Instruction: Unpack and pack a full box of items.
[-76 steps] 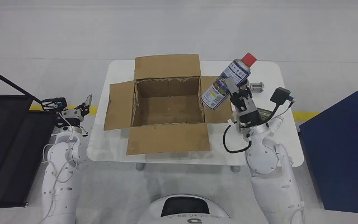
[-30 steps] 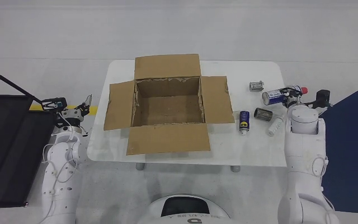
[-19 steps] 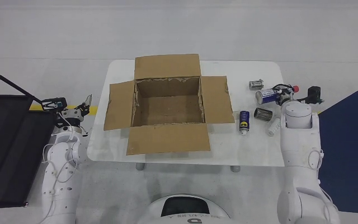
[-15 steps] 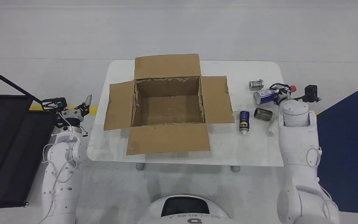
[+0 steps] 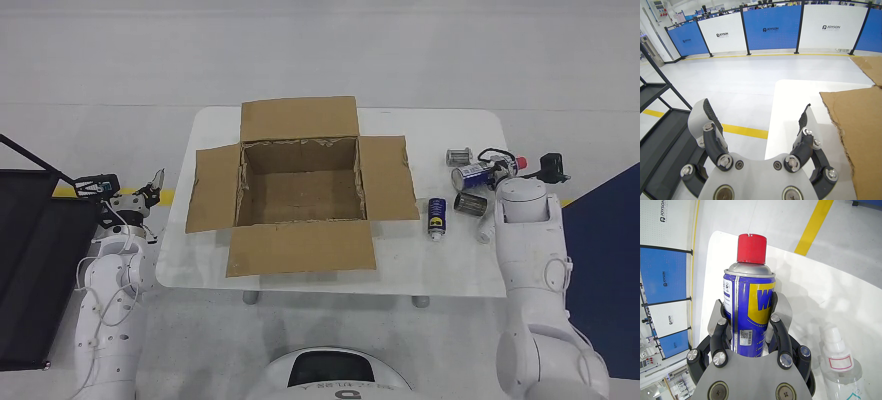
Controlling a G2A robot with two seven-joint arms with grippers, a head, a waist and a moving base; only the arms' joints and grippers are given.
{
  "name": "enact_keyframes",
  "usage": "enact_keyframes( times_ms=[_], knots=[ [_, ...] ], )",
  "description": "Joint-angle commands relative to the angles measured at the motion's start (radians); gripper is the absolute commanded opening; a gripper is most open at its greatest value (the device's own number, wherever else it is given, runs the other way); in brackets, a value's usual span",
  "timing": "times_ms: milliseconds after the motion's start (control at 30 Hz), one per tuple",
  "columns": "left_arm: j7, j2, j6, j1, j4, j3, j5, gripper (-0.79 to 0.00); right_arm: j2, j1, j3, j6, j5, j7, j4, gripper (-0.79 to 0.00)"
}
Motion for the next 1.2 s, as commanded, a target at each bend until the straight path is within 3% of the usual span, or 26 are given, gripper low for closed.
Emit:
enact_keyframes(
  times_ms=[0, 267, 667, 767, 1167],
  knots=[
    [0.0, 0.0, 0.0, 0.0, 0.0, 0.0, 0.0, 0.0, 0.0, 0.004, -0.004, 0.002, -0.002, -0.002, 0.006, -0.785],
    [0.0, 0.0, 0.0, 0.0, 0.0, 0.0, 0.0, 0.0, 0.002, 0.022, -0.015, 0.015, -0.007, -0.015, 0.038, -0.668],
    [0.0, 0.0, 0.0, 0.0, 0.0, 0.0, 0.0, 0.0, 0.004, 0.054, -0.041, 0.028, -0.013, -0.014, 0.075, -0.628],
    [0.0, 0.0, 0.0, 0.0, 0.0, 0.0, 0.0, 0.0, 0.004, 0.059, -0.045, 0.031, -0.015, -0.011, 0.082, -0.545],
    [0.0, 0.0, 0.0, 0.0, 0.0, 0.0, 0.0, 0.0, 0.01, 0.07, -0.057, 0.048, -0.022, 0.009, 0.096, -0.474]
  ],
)
